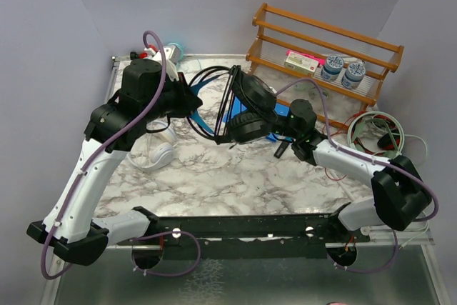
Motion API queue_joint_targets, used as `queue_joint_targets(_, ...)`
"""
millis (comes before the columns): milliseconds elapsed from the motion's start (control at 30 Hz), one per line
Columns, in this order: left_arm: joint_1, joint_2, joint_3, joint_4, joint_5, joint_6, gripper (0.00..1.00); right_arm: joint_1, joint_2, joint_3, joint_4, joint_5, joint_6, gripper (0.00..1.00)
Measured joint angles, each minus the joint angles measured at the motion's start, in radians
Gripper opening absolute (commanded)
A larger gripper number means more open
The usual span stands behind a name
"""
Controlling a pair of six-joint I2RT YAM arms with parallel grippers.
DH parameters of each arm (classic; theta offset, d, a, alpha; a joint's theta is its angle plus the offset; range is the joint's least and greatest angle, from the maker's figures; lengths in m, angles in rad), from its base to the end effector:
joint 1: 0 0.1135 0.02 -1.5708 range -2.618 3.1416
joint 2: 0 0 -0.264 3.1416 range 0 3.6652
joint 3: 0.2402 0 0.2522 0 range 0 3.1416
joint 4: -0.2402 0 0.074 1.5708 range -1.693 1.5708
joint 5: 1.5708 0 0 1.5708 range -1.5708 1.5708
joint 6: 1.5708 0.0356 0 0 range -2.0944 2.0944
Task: Wrap the headphones
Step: Wrap the headphones cable around the headphones.
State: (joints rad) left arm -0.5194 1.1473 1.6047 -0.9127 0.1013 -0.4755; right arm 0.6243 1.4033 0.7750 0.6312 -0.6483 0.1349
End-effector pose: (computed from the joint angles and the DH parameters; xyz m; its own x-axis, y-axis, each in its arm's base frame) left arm 0.1745 -0.1039 0.4681 -0.6015 -0.1807 -0.7781 0.3344 0.8277 -0.4507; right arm 0.2404 0.1997 0.2787 -0.1262 0.0412 -0.9911 -0.9475 0.2909 0.1328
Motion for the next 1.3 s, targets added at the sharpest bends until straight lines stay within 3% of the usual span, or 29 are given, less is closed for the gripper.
queue_joint_targets(367, 0.0, 0.003, 0.046, -0.008, 0.0, -0.03, 0.0, 0.0, 0.043, -0.061, 0.143, -0.034, 0.023, 0.38)
queue_joint_targets(567, 0.0, 0.006, 0.068, -0.01, -0.005, -0.061, 0.0, 0.0, 0.09, -0.117, 0.275, -0.088, 0.103, 0.09)
queue_joint_targets(767, 0.0, 0.019, 0.073, -0.011, -0.038, -0.092, 0.0, 0.023, 0.098, -0.193, 0.429, -0.121, 0.208, 0.1)
queue_joint_targets(1000, -0.003, 0.061, 0.068, -0.006, -0.103, -0.21, 0.0, 0.163, 0.072, -0.261, 0.473, -0.122, 0.263, 0.12)
queue_joint_targets(1300, -0.005, 0.063, -0.156, 0.145, -0.202, -0.272, 0.0, 0.307, -0.099, -0.27, 0.467, -0.074, 0.344, 0.16)
